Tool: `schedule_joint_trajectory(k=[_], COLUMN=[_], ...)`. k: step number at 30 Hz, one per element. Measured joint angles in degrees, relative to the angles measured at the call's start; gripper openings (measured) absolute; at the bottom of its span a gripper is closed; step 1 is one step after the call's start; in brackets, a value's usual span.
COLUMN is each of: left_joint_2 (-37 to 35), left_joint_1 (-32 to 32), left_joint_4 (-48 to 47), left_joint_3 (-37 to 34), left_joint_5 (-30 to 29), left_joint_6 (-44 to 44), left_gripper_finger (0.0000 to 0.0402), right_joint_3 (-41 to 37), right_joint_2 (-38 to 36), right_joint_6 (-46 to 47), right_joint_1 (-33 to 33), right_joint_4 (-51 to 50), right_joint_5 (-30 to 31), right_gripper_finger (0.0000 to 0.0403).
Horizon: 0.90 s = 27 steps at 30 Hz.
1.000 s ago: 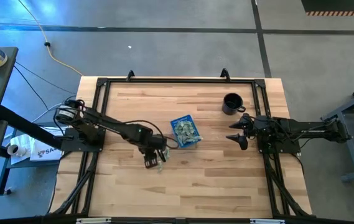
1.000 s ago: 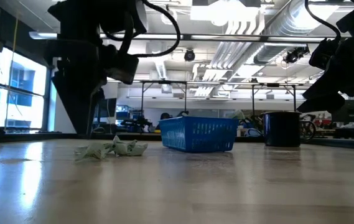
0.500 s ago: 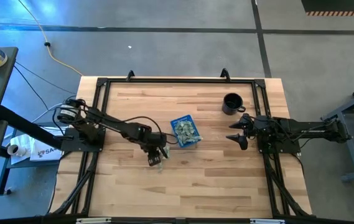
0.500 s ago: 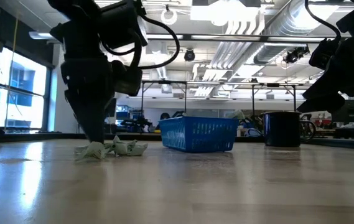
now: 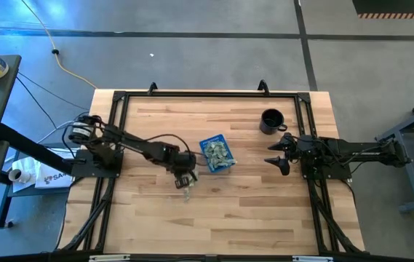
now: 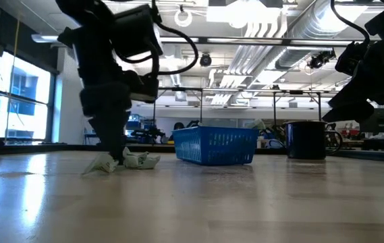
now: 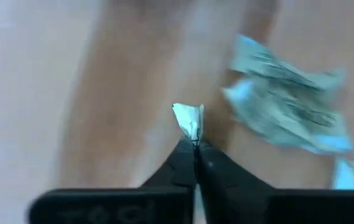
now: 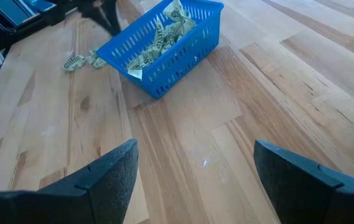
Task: Pick and place Stevia / Truvia into bins
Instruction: Put the stevia packet into the basket
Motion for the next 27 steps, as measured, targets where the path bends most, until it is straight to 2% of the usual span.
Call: schedule_joint_trajectory(k=[1, 5, 9, 13, 16, 22, 27], left_joint_2=[-0.5, -2.9, -7.2, -7.5, -5.0, 4.7, 9.8], left_joint_1=[1.0, 6.4, 11.6, 14.6, 15.7, 13.6, 9.6], left_joint_4=[-0.6, -5.7, -7.8, -6.7, -2.6, -1.5, -1.5], left_joint_3=[0.3, 3.4, 10.8, 18.7, 23.2, 30.8, 33.6], left_joint_5=[-0.1, -1.5, -2.9, -2.3, 0.9, 10.0, 10.9], left_joint_6=[0.4, 3.6, 8.3, 15.4, 18.9, 17.1, 20.2], left_gripper_finger=[0.0028, 0.0031, 0.0046, 0.0029, 0.0028, 0.0038, 0.0030], right_joint_3=[0.0, 0.0, 0.0, 0.0, 0.0, 0.0, 0.0], right_joint_2=[0.0, 0.0, 0.0, 0.0, 0.0, 0.0, 0.0], right_joint_6=[0.0, 0.0, 0.0, 0.0, 0.0, 0.0, 0.0], right_joint_1=[0.0, 0.0, 0.0, 0.0, 0.0, 0.0, 0.0], right_joint_4=[0.0, 0.0, 0.0, 0.0, 0.0, 0.0, 0.0], right_joint_5=[0.0, 0.0, 0.0, 0.0, 0.0, 0.0, 0.0], right_gripper_finger=[0.0307, 0.0307, 0.0307, 0.0307, 0.0307, 0.0307, 0.0307])
